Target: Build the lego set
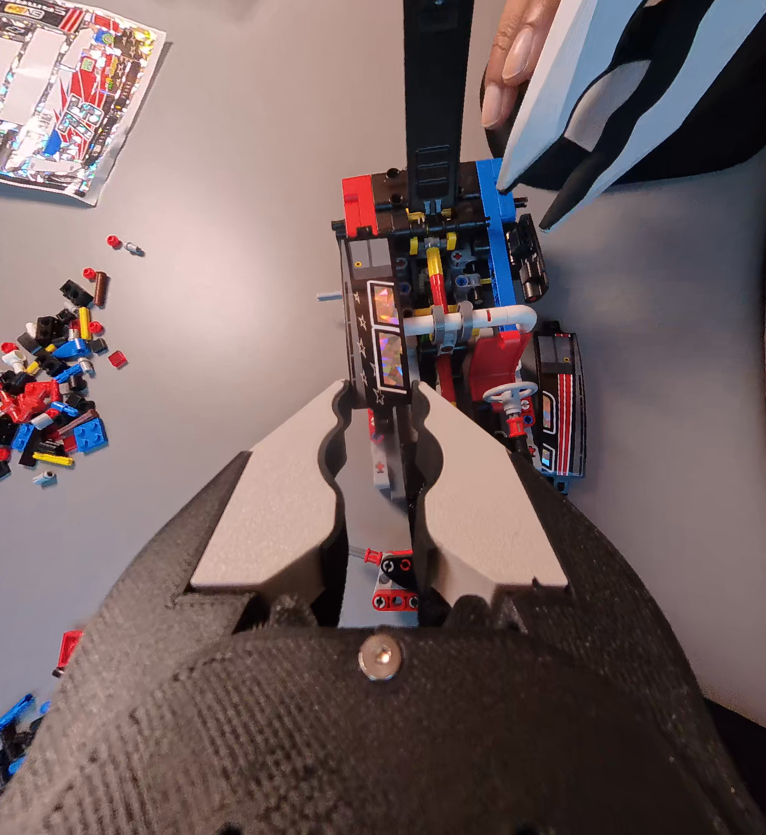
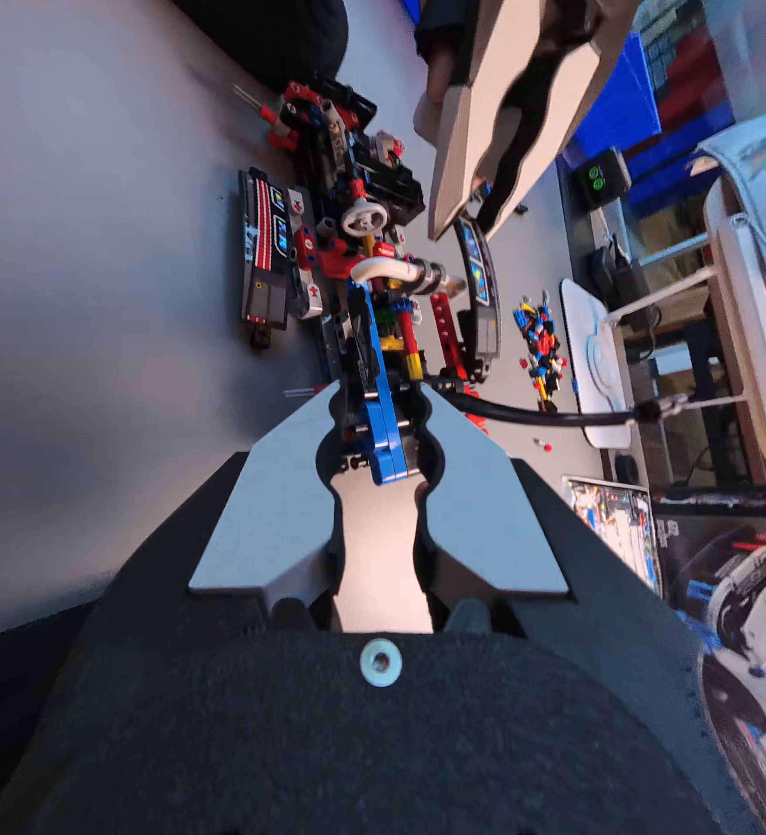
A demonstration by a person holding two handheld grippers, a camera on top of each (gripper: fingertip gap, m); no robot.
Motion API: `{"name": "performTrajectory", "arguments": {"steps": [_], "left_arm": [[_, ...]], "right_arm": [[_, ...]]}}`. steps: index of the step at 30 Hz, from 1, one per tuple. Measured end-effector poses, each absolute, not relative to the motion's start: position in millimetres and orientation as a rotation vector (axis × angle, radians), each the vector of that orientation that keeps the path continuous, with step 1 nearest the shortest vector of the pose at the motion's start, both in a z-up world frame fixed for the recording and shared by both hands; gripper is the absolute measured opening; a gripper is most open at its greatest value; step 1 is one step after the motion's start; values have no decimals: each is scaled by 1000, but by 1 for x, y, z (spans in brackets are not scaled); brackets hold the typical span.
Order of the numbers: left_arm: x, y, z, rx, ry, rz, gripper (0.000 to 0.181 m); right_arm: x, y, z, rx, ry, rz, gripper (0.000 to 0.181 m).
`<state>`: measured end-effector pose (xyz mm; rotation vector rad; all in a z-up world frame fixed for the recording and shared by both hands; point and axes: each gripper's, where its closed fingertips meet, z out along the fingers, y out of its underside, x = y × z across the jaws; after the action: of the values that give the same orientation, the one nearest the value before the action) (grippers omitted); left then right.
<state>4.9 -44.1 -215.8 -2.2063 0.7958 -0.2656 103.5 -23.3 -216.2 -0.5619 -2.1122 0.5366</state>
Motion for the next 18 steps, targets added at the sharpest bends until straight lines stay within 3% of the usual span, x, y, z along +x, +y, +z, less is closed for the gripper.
{"name": "performTrajectory", "arguments": {"steps": [6, 12, 18], "left_arm": [[0, -46, -212, -2200, 789, -269, 23], [-9, -48, -210, -2232, 767, -202, 23], [-6, -37, -217, -2256, 726, -64, 24]], "right_arm": [[105, 1, -232, -698, -2078, 445, 21], [96, 22, -231, -514, -2059, 320, 15], [96, 20, -224, -580, -2145, 531, 22]]}}
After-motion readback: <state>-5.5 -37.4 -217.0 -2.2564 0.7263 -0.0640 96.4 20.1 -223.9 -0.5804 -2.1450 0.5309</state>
